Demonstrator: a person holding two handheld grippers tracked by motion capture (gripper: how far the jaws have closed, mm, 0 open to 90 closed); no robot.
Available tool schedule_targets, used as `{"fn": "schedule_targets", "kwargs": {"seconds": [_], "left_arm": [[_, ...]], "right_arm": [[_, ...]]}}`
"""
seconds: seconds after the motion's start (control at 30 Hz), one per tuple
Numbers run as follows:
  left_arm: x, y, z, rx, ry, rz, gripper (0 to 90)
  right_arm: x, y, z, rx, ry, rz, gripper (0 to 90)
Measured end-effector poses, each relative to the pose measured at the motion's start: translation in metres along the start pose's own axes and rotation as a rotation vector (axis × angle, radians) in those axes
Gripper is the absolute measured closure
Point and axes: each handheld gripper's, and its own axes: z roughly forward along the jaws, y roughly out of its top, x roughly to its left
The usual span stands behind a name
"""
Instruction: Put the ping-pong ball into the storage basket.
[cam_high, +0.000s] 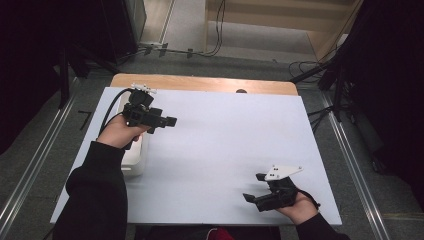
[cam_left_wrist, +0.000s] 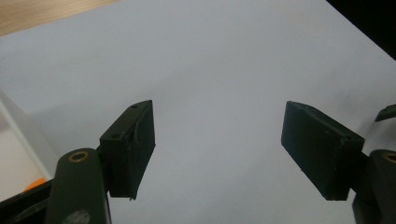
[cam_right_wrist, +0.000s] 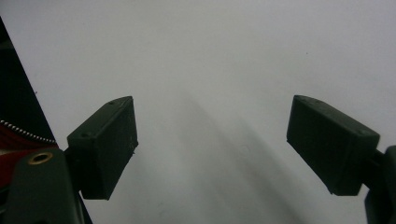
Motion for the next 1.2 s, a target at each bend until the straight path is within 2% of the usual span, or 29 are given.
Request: {"fn": "schedule_targets", "kwargs": {"seconds": [0.27, 0.4, 0.53, 0.67, 0.8, 0.87, 0.93, 1.03, 1.2], "left_arm": [[-0.021, 0.000, 0.015, 0.008, 0.012, 0.059, 26.3], [-0.026, -0.001, 0.017, -0.004, -0.003, 0.053, 26.3], [-0.032, -0.002, 0.017, -0.019, -0.006, 0.067, 26.2], [-0.039, -0.007, 0.019, -0.021, -0.001, 0.095, 26.2], [-0.045, -0.013, 0.021, -0.017, -0.020, 0.121, 26.3], [-0.048, -0.016, 0.022, -0.017, -0.015, 0.131, 26.3], [-0.049, -0.017, 0.022, -0.016, -0.010, 0.135, 26.2], [-0.053, -0.021, 0.022, -0.029, -0.024, 0.137, 26.3], [-0.058, -0.029, 0.025, -0.025, -0.033, 0.156, 26.2]], "right_arm": [[0.000, 0.000, 0.000, -0.003, -0.002, 0.003, 15.0], [0.000, 0.000, 0.000, -0.003, -0.001, 0.004, 15.0], [0.000, 0.000, -0.001, -0.002, -0.003, 0.004, 15.0], [0.000, 0.000, -0.001, -0.004, 0.000, 0.001, 15.0], [0.000, -0.001, -0.001, -0.005, -0.002, 0.001, 15.0], [0.000, -0.001, 0.000, -0.004, -0.003, -0.001, 15.0], [0.000, -0.001, 0.000, -0.001, -0.006, -0.004, 15.0], [0.000, -0.001, 0.000, -0.001, -0.008, -0.002, 15.0], [0.000, -0.001, -0.001, 0.001, -0.010, 0.001, 15.0]]}}
